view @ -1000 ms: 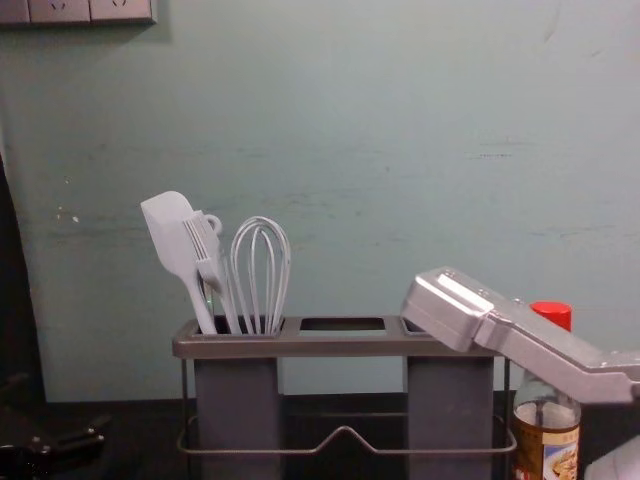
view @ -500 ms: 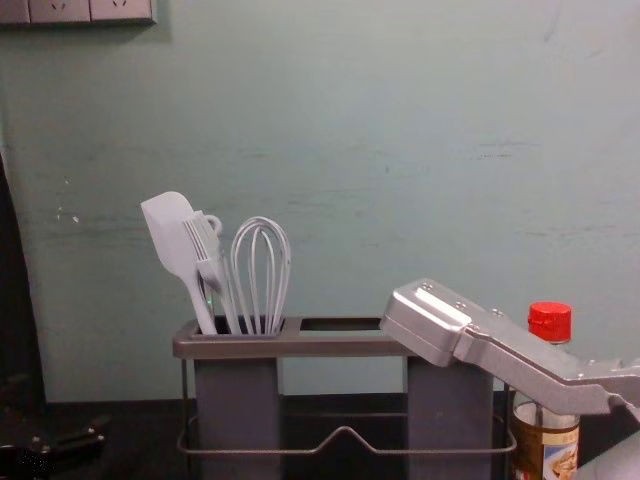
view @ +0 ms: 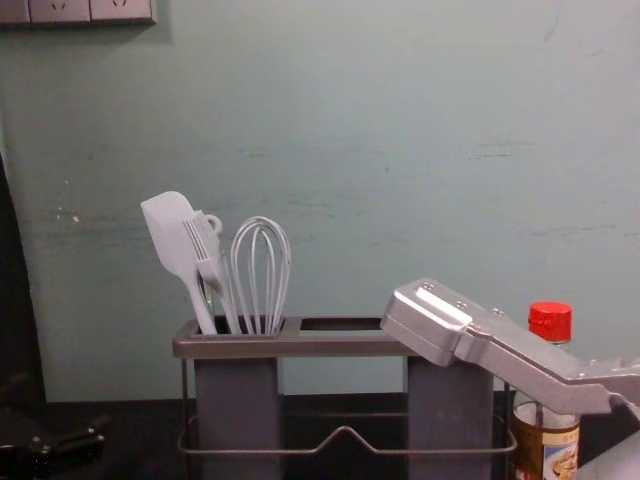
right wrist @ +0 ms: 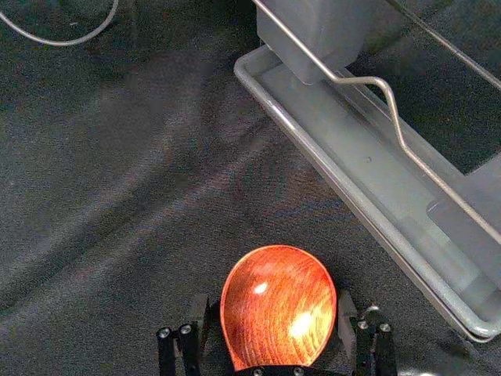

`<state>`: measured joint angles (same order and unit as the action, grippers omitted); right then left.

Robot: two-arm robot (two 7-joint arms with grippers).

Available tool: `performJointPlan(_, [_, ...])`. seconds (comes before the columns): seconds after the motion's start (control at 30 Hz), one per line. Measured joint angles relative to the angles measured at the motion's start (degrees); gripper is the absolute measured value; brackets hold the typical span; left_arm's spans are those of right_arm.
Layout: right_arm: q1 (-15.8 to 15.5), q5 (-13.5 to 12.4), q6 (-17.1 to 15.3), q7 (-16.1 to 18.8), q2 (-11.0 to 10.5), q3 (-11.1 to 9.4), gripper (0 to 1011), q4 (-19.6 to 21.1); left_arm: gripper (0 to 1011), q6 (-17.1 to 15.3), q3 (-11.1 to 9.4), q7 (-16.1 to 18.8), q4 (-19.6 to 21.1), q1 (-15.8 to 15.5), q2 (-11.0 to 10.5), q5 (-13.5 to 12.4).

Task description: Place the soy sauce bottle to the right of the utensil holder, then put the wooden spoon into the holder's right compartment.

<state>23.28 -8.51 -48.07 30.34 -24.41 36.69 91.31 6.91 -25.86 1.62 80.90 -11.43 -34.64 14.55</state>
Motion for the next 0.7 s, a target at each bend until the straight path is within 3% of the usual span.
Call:
performJointPlan(0.07, [-0.01, -0.02, -0.01, -0.01, -0.01, -0.01, 995, 0.01, 1011, 0.0, 0.0, 0.0, 0.0, 0.0, 0.0, 0.0])
performJointPlan(0.3, [-0.03, -0.08, -0.01, -0.02, -0.05, -0.05, 838, 0.07, 1011, 0.0, 0.0, 0.0, 0.0, 0.0, 0.0, 0.0])
performJointPlan(0.7, [-0.08, -0.12, -0.04, -0.01, -0.07, -0.09, 837, 0.14, 1012, 0.0, 0.0, 0.0, 0.0, 0.0, 0.0, 0.0])
